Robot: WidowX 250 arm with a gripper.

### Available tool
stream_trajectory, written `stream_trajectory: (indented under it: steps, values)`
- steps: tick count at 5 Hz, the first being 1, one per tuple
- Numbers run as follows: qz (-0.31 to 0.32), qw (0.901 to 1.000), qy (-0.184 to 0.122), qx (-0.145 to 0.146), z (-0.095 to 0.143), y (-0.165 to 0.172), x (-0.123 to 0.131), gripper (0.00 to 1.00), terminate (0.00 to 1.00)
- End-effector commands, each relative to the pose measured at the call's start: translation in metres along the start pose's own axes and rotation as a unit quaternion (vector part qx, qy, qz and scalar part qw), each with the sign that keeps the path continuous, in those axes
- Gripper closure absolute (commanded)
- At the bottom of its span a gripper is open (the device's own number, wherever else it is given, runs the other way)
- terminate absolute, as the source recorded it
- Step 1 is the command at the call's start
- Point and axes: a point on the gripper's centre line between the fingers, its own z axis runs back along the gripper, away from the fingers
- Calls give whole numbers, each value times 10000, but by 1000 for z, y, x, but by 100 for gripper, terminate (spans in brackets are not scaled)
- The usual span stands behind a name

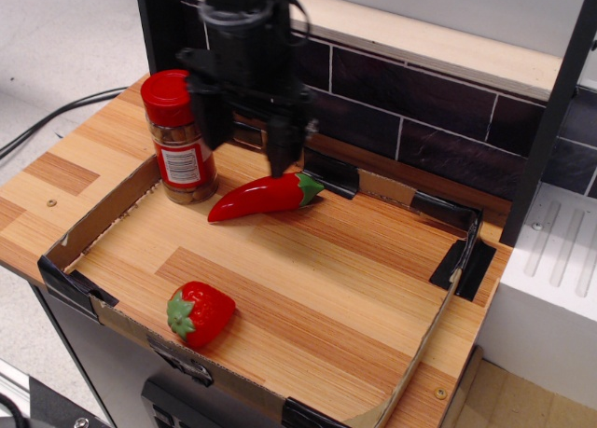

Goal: Topple basil bottle

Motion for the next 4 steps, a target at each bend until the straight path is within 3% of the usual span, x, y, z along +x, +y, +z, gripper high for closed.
stream_trajectory:
  steps: [1,4]
  values:
    - [76,9994,-165,291,11,26,-16,0,0]
    - [766,9926,-580,737,24,77,-9,0,0]
